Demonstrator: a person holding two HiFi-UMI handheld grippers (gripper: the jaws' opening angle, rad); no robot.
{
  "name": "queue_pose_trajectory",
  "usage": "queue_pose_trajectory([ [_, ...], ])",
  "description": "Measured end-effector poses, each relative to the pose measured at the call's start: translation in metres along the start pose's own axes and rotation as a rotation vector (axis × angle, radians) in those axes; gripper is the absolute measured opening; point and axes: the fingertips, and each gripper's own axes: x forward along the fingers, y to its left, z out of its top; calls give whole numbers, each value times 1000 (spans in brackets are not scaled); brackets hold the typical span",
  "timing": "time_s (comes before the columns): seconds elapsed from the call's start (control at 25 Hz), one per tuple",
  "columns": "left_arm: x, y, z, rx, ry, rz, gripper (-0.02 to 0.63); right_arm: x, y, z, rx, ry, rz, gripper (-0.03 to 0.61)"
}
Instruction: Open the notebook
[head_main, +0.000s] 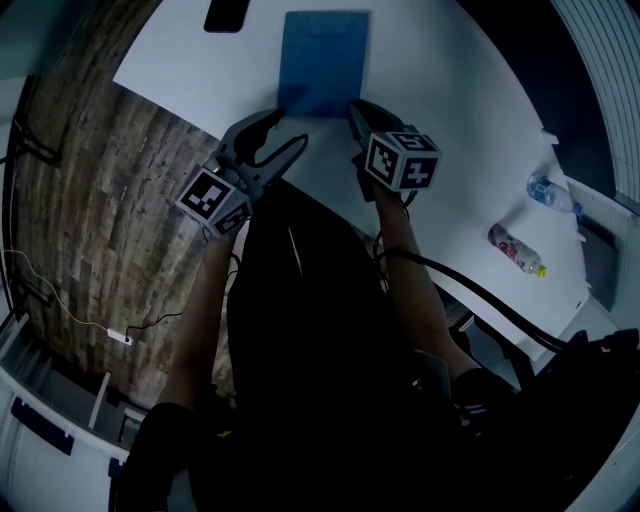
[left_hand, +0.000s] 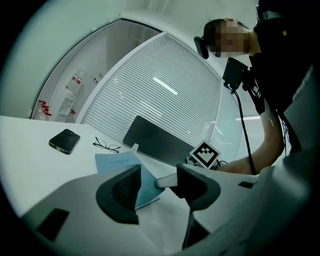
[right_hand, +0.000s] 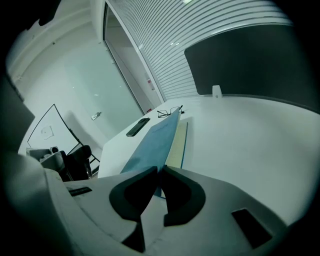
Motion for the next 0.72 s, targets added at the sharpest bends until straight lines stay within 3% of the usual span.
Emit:
queue_pose_trajectory([
  [0.72,2,-19,16,28,16,-42,219,-14,24,21,-62,-31,30,26],
])
